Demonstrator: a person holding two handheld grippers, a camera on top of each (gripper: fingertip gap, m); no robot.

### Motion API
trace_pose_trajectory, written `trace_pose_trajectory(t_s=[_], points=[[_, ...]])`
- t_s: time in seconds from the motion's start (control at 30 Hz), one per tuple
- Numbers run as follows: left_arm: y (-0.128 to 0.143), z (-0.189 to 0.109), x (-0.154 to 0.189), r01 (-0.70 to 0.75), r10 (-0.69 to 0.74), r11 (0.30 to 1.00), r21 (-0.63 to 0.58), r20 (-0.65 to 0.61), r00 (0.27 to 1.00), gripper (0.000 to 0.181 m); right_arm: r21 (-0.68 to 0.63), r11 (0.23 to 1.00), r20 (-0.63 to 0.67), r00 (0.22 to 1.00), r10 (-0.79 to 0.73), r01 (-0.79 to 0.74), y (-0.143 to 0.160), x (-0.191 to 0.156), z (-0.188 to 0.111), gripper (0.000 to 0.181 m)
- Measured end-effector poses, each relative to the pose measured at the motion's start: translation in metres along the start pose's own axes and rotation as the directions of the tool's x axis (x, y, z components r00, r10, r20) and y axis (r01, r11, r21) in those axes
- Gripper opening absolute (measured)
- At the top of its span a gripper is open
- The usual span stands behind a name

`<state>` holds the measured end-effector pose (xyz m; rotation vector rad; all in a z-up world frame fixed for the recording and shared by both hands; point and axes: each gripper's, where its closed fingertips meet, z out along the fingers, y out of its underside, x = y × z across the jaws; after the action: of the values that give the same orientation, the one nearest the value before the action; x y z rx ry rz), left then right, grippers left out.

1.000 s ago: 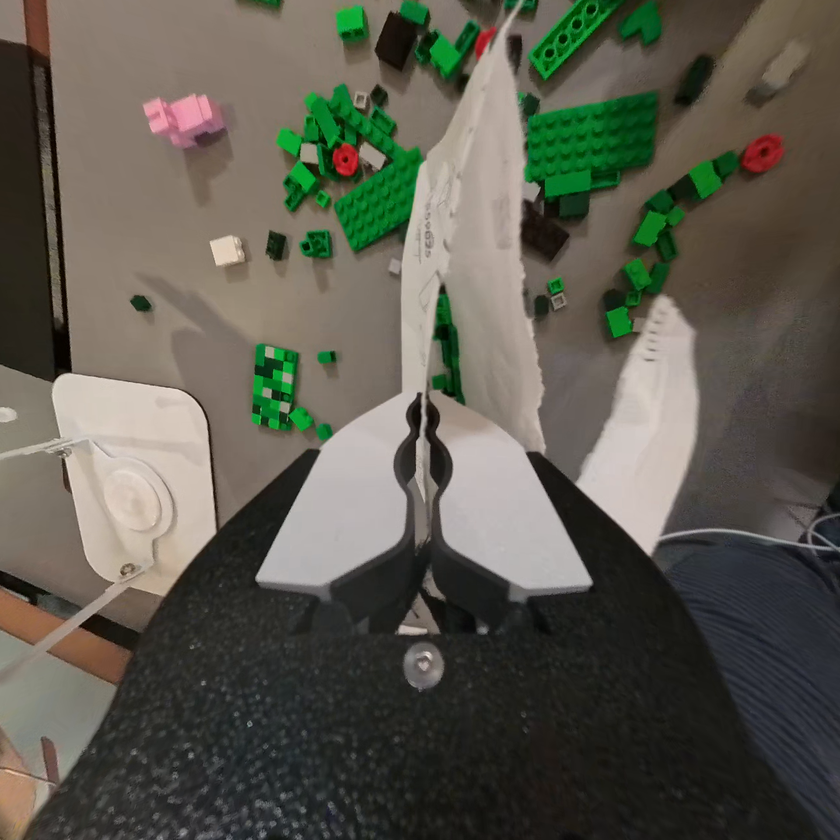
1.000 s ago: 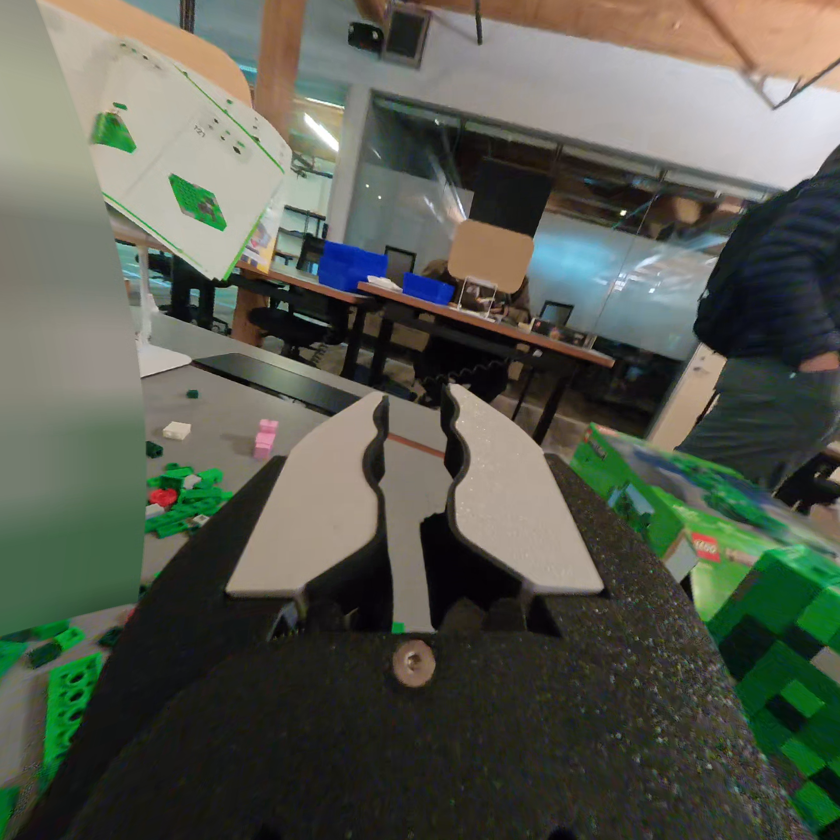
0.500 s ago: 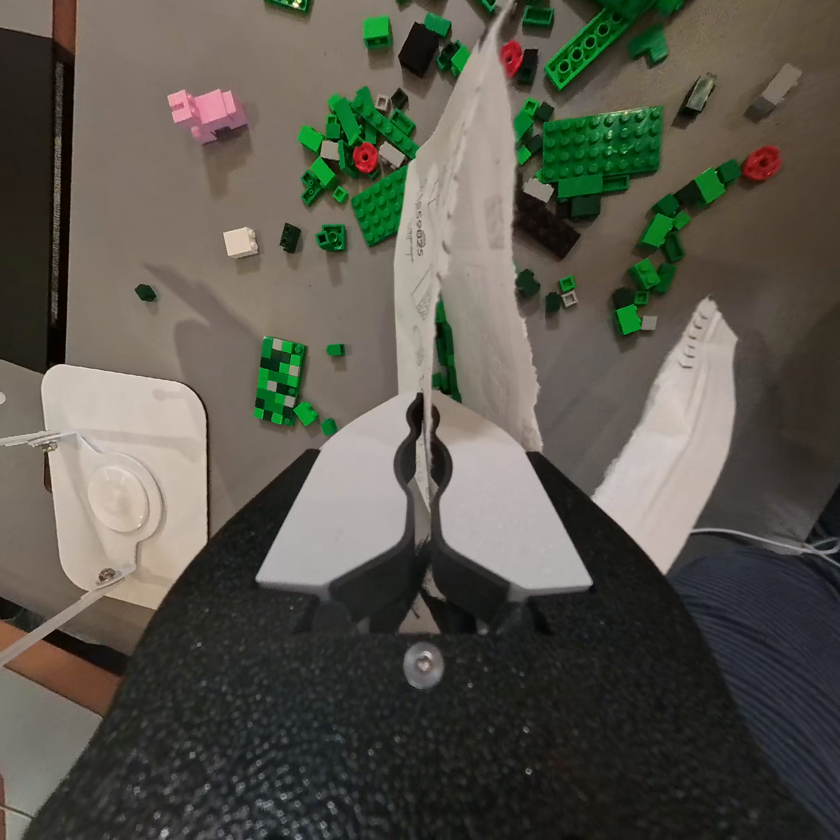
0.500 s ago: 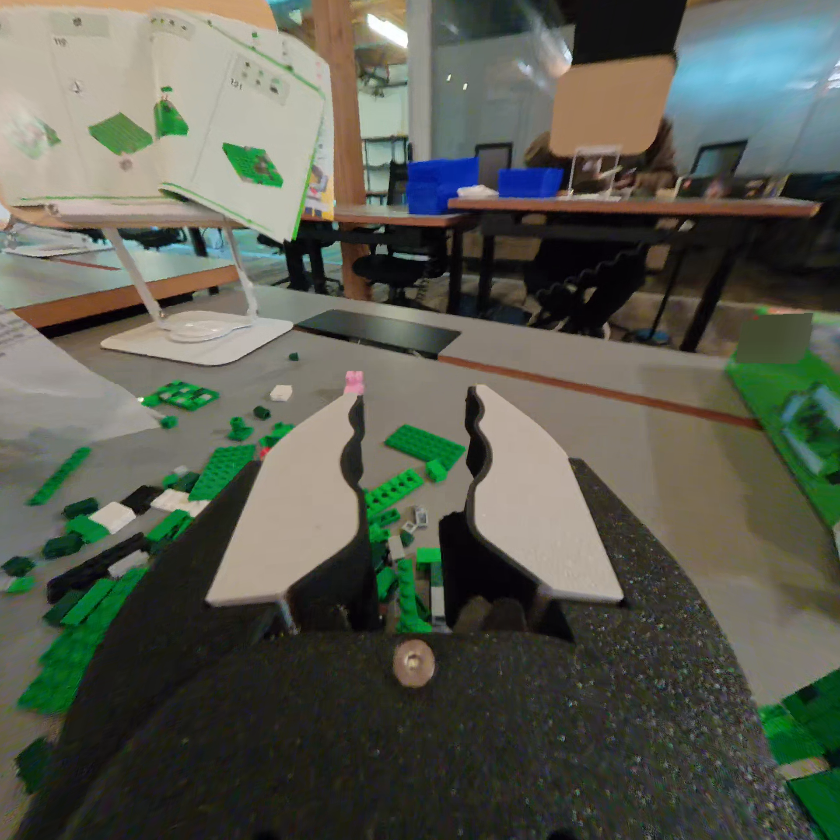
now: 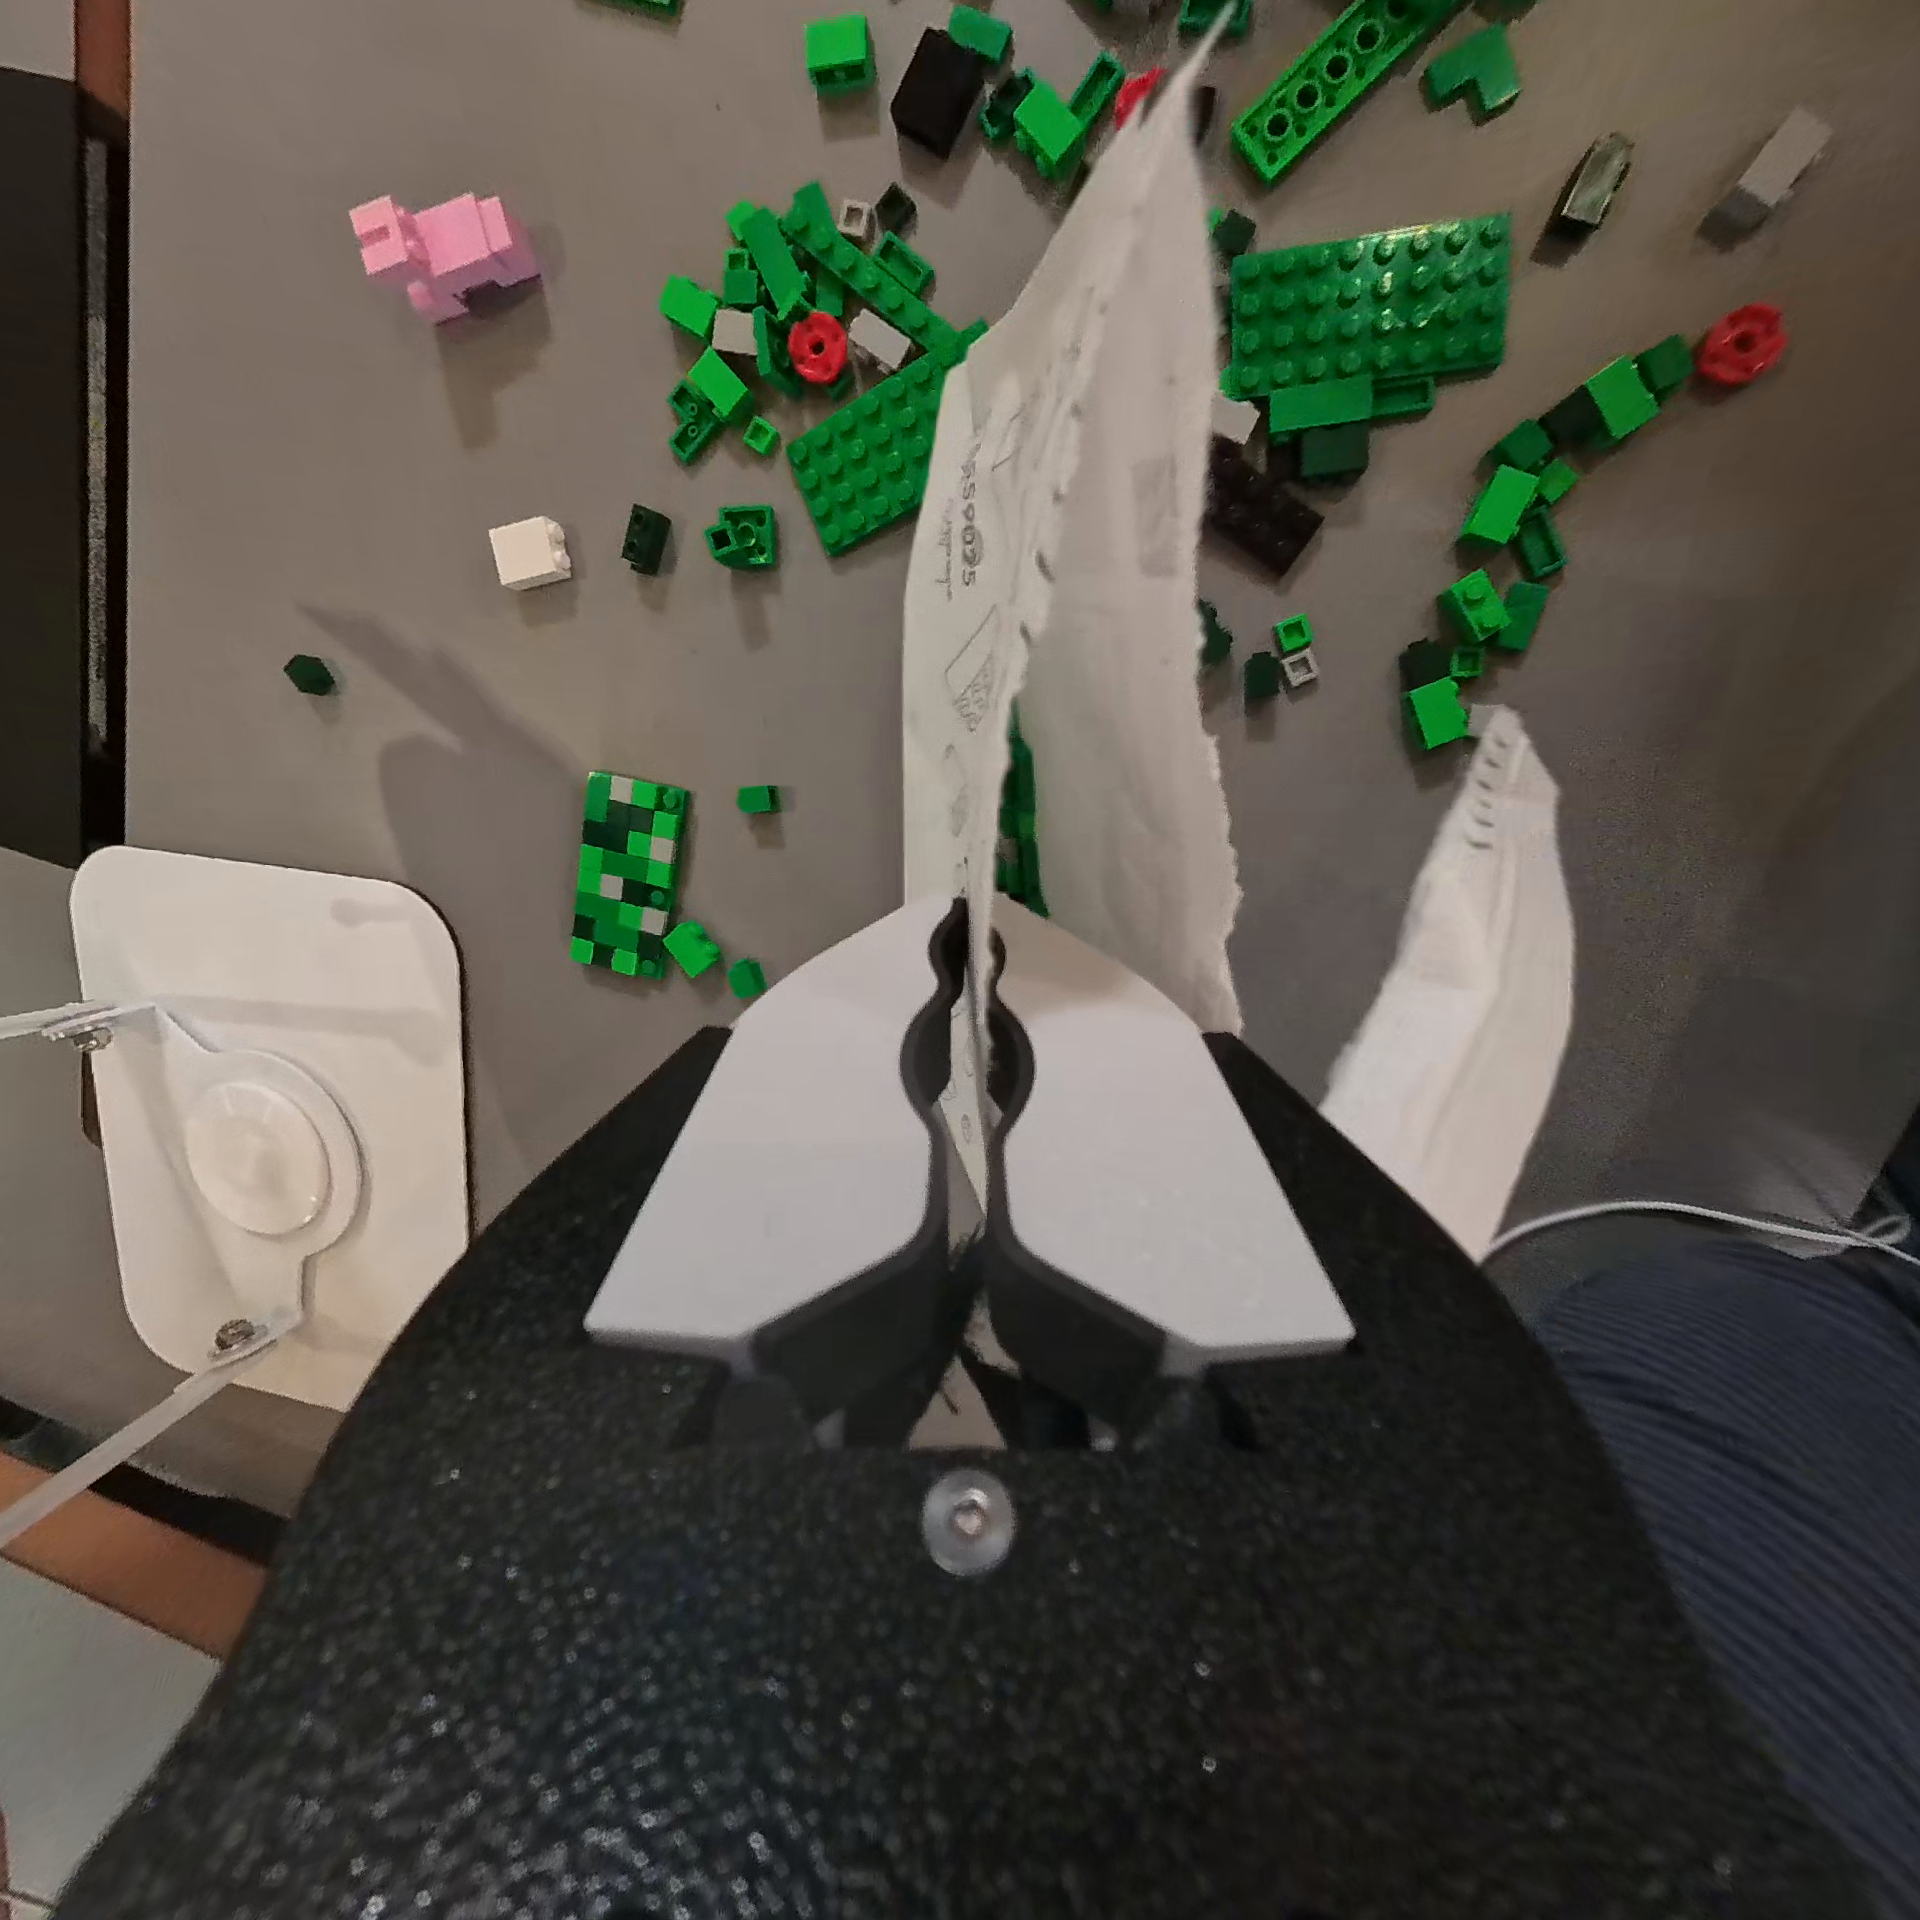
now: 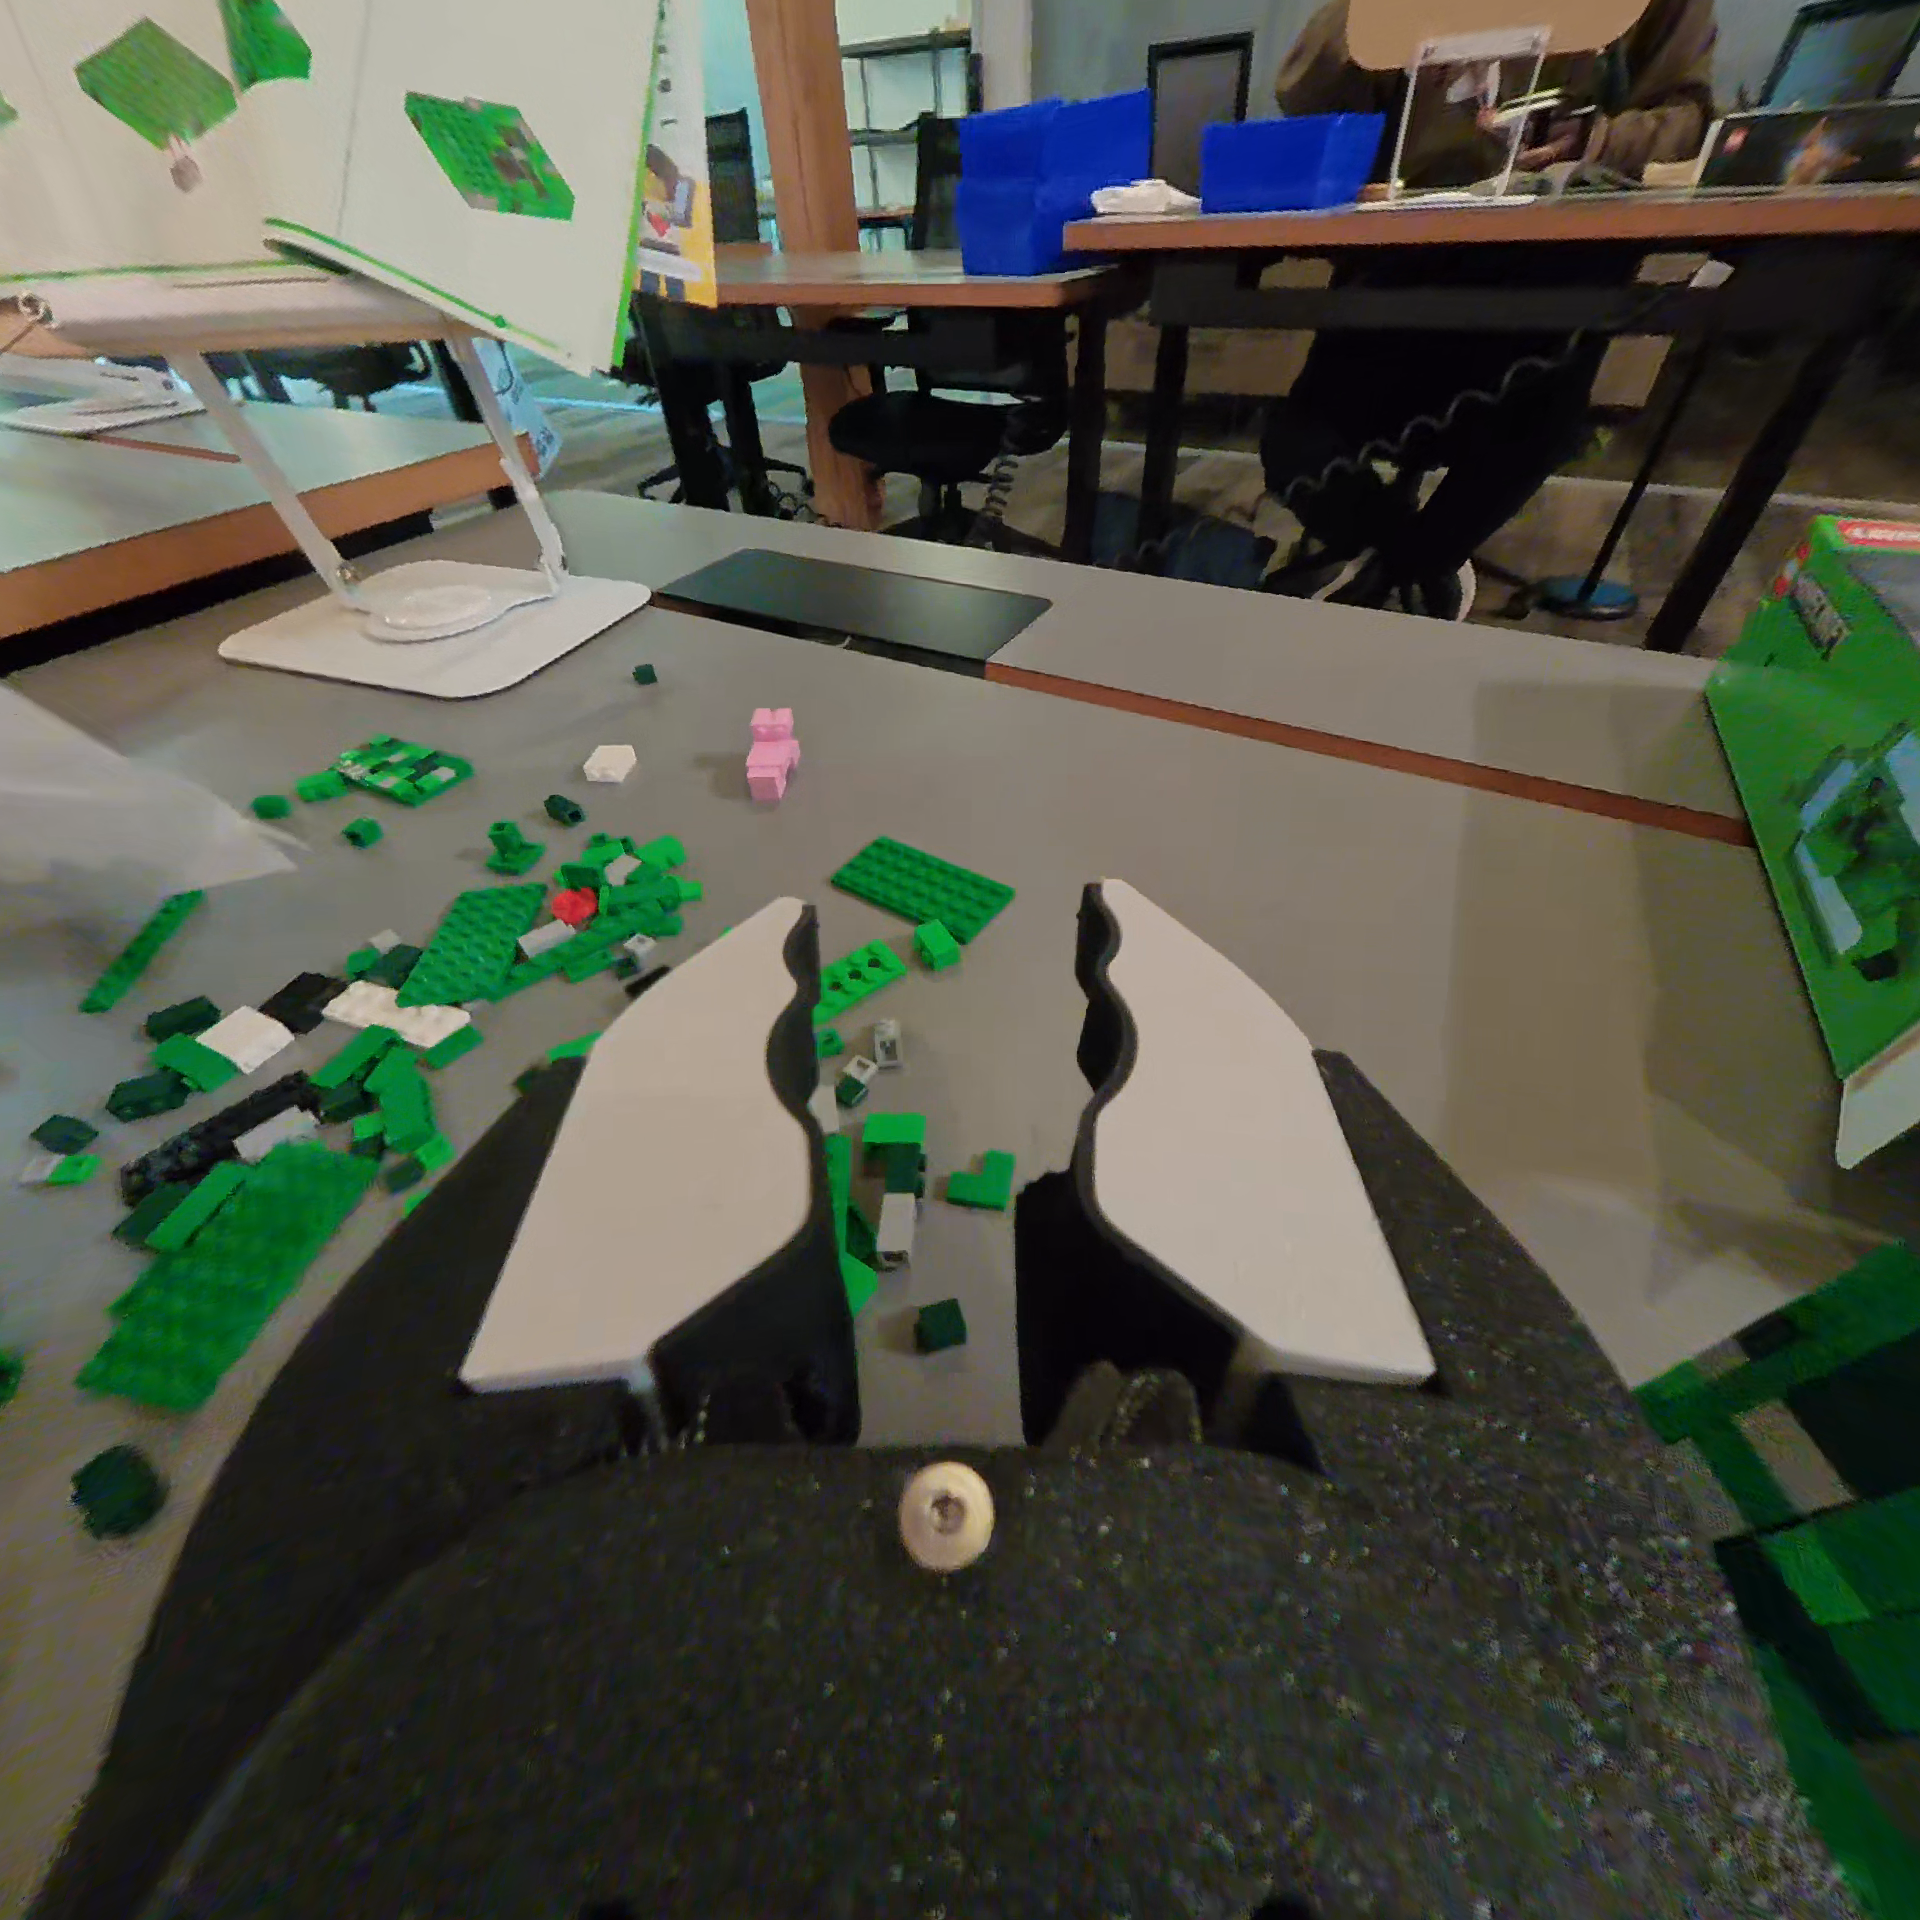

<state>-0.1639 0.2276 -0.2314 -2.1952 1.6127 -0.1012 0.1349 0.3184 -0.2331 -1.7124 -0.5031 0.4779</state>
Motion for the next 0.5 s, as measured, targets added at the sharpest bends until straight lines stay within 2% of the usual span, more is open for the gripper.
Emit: trace_pose_trajectory(t_s=[0.27, 0.43, 0.5], points=[[0.005, 0.001, -0.003, 0.022, -0.022, 1.000, -0.004, -0.001, 1.000, 0.000, -0.147, 0.981, 0.112, 0.988, -0.109, 0.125, 0.025, -0.012, 0.000, 0.035], [0.009, -0.004, -0.005, 0.038, -0.038, 0.999, 0.006, 0.022, 0.999, 0.000, -0.168, 0.973, 0.076, 0.986, -0.148, 0.159, 0.028, -0.005, -0.002, 0.027], [0.012, -0.007, -0.006, 0.043, -0.043, 0.999, 0.010, 0.029, 0.999, 0.000, -0.243, 0.952, 0.154, 0.976, -0.153, 0.188, 0.040, -0.009, -0.008, 0.026]])
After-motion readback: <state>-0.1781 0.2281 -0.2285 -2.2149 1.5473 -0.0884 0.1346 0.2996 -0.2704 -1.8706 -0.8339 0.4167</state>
